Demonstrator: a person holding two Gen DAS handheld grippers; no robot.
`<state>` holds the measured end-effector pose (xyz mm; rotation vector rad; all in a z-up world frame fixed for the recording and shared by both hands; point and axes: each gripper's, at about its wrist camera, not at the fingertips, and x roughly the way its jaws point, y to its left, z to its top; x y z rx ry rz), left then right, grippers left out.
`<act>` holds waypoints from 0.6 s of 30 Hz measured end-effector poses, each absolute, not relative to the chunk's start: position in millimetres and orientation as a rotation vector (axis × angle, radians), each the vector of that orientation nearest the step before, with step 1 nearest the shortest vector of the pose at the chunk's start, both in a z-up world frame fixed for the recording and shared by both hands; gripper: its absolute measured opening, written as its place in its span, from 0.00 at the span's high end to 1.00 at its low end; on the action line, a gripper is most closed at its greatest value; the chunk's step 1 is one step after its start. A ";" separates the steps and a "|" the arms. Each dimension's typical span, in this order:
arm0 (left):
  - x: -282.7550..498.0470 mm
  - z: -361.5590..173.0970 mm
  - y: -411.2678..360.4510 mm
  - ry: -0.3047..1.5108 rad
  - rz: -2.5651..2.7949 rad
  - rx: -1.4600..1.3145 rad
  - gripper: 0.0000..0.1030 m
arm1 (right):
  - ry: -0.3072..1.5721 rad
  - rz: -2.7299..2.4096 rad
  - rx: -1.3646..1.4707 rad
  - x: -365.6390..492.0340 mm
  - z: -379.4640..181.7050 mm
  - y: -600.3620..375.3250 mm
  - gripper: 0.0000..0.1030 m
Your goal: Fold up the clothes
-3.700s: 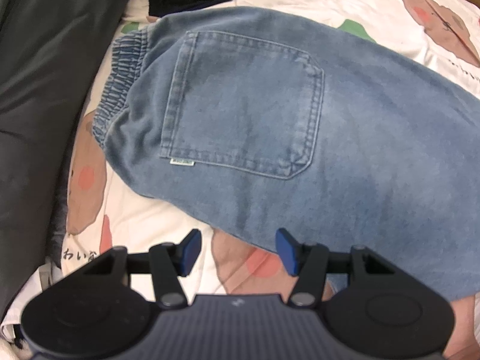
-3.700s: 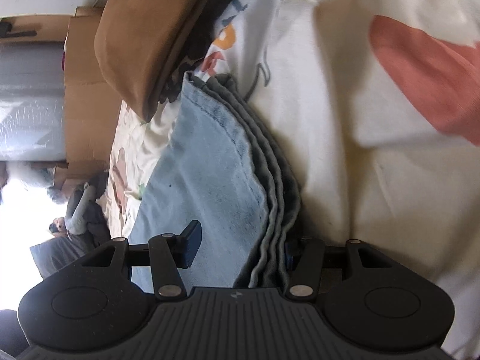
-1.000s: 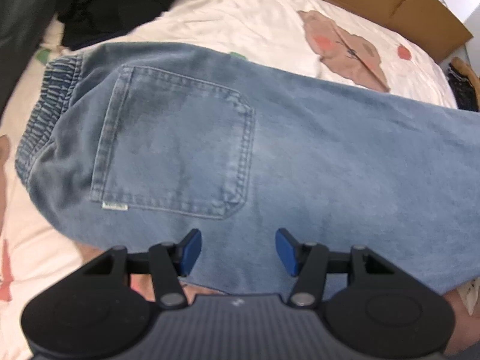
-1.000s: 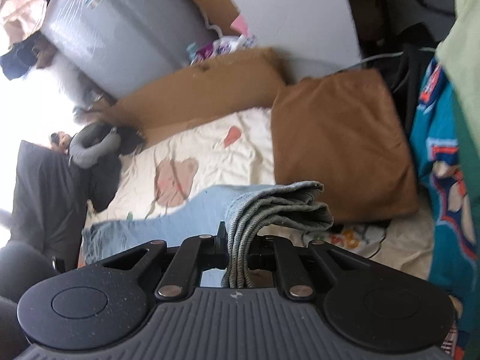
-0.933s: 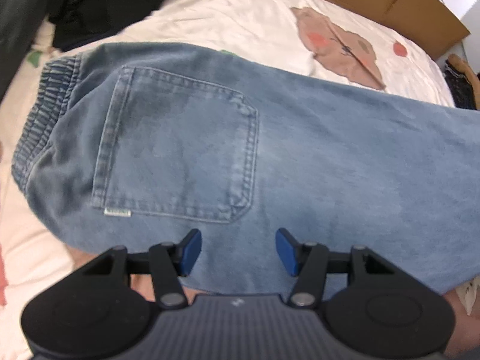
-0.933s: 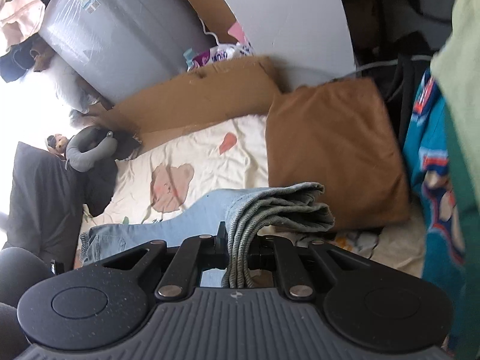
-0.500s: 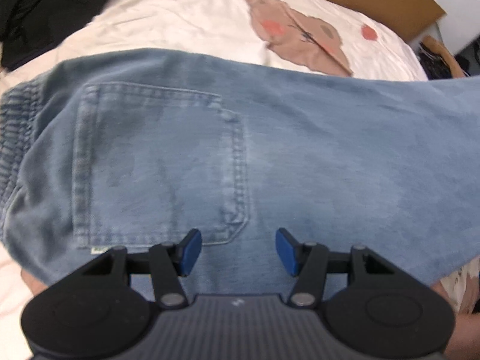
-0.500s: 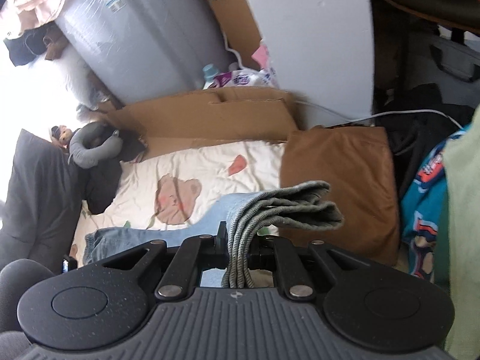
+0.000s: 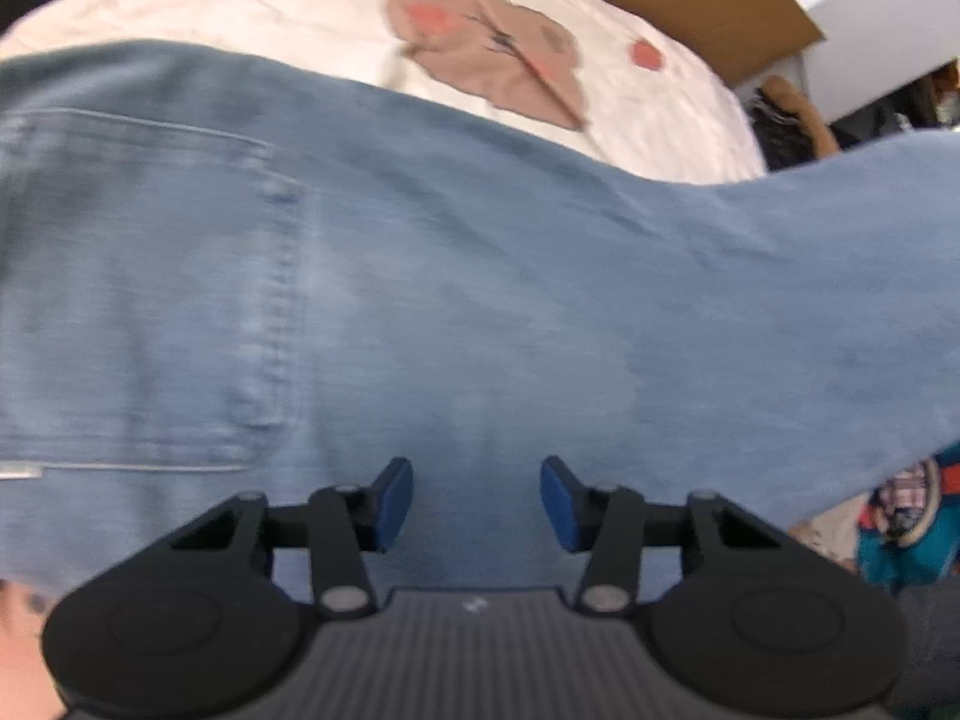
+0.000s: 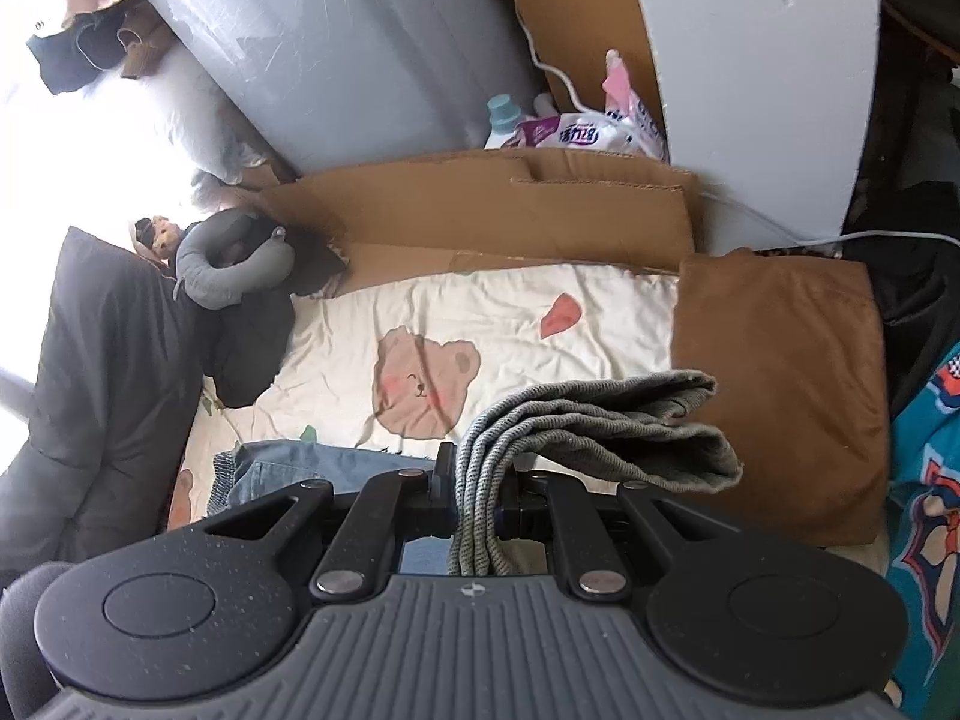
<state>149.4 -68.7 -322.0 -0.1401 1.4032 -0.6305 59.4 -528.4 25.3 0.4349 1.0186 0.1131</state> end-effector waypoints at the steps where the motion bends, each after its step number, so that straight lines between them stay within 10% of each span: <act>1: 147.4 -323.6 -75.6 1.405 -0.663 -0.139 0.60 | 1.026 0.117 0.433 63.8 25.9 -523.3 0.91; 18: 127.5 -327.4 -134.9 1.437 -0.832 -0.096 0.67 | 0.970 0.185 0.555 102.6 44.9 -441.5 0.91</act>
